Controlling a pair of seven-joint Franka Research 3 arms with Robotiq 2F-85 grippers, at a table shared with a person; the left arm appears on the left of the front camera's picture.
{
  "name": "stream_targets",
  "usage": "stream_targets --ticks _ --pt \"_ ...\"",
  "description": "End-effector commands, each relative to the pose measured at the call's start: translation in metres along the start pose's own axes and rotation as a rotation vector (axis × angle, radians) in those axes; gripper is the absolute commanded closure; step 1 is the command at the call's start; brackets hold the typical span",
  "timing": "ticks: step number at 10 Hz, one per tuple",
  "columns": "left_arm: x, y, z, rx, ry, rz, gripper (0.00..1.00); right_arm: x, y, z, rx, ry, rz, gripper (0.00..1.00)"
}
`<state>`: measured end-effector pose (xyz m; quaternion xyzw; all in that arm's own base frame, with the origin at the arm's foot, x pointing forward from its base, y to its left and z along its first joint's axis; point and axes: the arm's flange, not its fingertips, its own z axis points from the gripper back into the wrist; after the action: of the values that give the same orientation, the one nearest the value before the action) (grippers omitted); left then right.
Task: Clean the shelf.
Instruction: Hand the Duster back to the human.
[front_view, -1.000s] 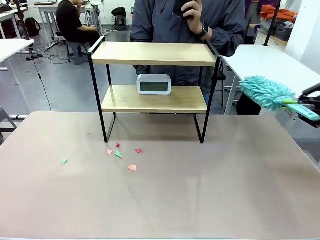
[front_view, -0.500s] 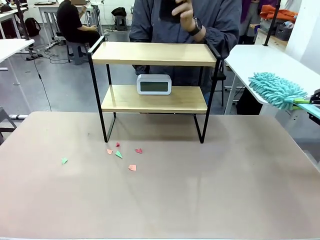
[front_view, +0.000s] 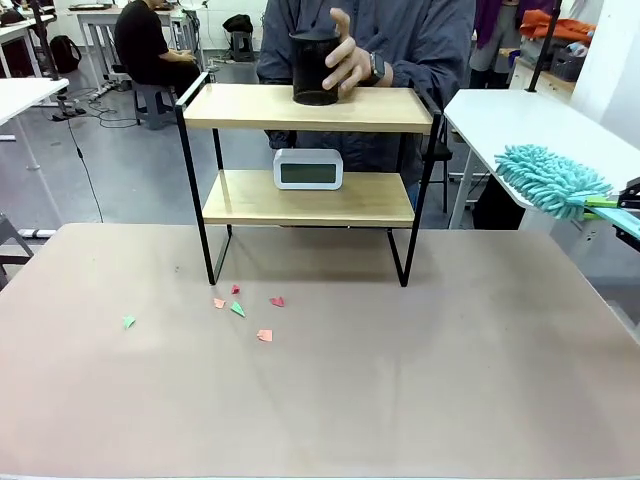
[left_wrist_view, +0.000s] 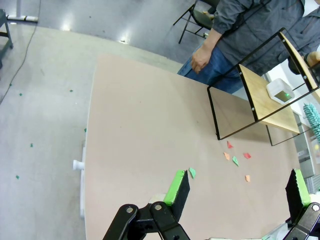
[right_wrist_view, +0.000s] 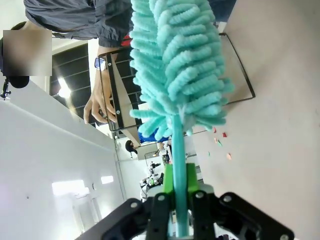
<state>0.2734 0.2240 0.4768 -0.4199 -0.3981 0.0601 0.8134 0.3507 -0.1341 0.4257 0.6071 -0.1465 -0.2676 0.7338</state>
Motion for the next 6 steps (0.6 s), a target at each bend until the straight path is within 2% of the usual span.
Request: stream_targets --ticks 1,2,3,4,5,6 --pt "0.0 0.0 0.0 0.0 0.0 0.0 0.0 0.0 0.0 0.0 0.0 0.0 0.0 0.88" --pt "0.003 -0.031 0.002 -0.105 0.053 -0.08 0.0 -0.013 0.008 0.015 0.148 0.13 0.128 0.88" --pt "0.004 -0.07 -0.005 -0.222 0.105 -0.168 0.0 -0.024 0.038 0.03 0.202 0.096 0.264 0.88" --pt "0.005 -0.117 -0.015 -0.359 0.179 -0.239 0.0 -0.05 0.086 0.041 0.297 0.231 0.487 0.88" --pt "0.0 -0.153 -0.03 -0.434 0.266 -0.303 0.0 -0.076 0.119 0.037 0.264 0.391 0.617 0.88" --pt "-0.009 -0.181 -0.049 -0.521 0.38 -0.334 0.0 -0.098 0.135 0.018 0.147 0.586 0.646 0.88"
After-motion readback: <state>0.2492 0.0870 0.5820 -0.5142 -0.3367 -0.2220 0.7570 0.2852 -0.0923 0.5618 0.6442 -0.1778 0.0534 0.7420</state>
